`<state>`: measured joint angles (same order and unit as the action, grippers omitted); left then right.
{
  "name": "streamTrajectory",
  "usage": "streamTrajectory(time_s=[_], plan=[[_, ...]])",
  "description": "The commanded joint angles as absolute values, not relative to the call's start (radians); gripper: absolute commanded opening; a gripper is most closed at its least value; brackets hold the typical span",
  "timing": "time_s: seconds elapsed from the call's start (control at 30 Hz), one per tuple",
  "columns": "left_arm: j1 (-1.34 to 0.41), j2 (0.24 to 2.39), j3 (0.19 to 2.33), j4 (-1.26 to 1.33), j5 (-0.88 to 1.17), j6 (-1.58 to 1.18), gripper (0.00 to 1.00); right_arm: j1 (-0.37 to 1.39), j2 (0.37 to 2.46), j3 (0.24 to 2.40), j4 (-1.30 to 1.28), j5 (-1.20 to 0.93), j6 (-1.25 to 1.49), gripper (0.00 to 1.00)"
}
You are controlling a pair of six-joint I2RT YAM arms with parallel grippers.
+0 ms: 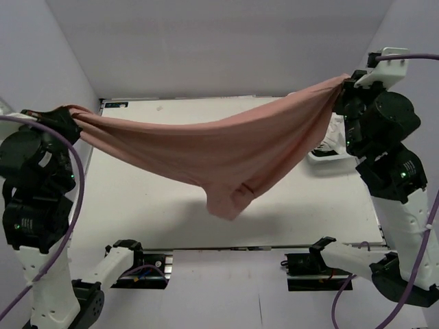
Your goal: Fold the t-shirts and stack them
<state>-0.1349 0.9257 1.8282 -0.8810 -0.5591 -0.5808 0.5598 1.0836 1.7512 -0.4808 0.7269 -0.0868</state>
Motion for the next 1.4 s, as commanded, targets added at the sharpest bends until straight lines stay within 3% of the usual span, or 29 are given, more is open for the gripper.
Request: streamTrajectory(time_s=[0.0, 0.27, 0.47, 0.5, 0.53, 0.63, 0.67, 0.7, 0.8, 1.03, 1.17, 1.2, 1.3, 1.33, 1.37], plan=[[-0.137, 1.018, 1.726, -0.894, -0.457, -0.606, 0.0, 0.545, 1.149, 1.746, -0.502, 0.741, -0.083, 0.0], [-0.126, 1.097, 1.281, -0.776, -0.322, -0.725, 0.0, 0.419, 1.408, 1.508, -0.447, 0.465, 0.052, 0.0], [-0.126, 1.248, 1.06, -0.624, -0.262, -0.755, 0.0, 0.354, 1.71, 1.575, -0.442, 0.241, 0.054, 0.02], [-0.126, 1.276, 1.051, -0.624, -0.253, -0.765, 0.0, 0.354, 1.739, 1.594, -0.486, 0.229, 0.043, 0.12], [-0.126, 1.302, 1.051, -0.624, -0.253, -0.765, 0.0, 0.354, 1.808, 1.641, -0.504, 0.226, 0.044, 0.45], [-0.126, 1.365, 1.06, -0.624, -0.239, -0.765, 0.0, 0.365, 1.836, 1.715, -0.584, 0.169, 0.035, 0.71], [-0.126, 1.365, 1.06, -0.624, -0.239, -0.765, 0.0, 0.37, 1.821, 1.71, -0.589, 0.158, 0.028, 0.85], [-0.126, 1.365, 1.06, -0.615, -0.239, -0.765, 0.0, 0.391, 1.781, 1.689, -0.603, 0.152, 0.023, 0.9], [-0.126, 1.365, 1.06, -0.606, -0.25, -0.765, 0.0, 0.41, 1.654, 1.605, -0.627, 0.123, 0.052, 0.9], [-0.126, 1.365, 0.991, -0.603, -0.288, -0.765, 0.01, 0.634, 1.343, 1.1, -0.701, -0.026, 0.179, 0.9], [-0.126, 1.378, 0.937, -0.603, -0.258, -0.813, 0.35, 0.843, 1.284, 0.98, -0.715, -0.061, 0.259, 0.9], [-0.126, 1.378, 0.925, -0.613, -0.258, -0.822, 0.6, 0.868, 1.273, 0.951, -0.707, -0.063, 0.267, 0.9], [-0.126, 1.364, 0.925, -0.64, -0.247, -0.834, 0.8, 0.983, 1.275, 0.908, -0.709, -0.037, 0.293, 0.9], [-0.126, 1.364, 0.925, -0.64, -0.247, -0.845, 0.96, 1.023, 1.284, 0.902, -0.704, -0.005, 0.296, 0.9], [-0.126, 1.339, 0.916, -0.649, -0.256, -0.857, 1.0, 1.054, 1.293, 0.882, -0.68, -0.005, 0.298, 0.9]])
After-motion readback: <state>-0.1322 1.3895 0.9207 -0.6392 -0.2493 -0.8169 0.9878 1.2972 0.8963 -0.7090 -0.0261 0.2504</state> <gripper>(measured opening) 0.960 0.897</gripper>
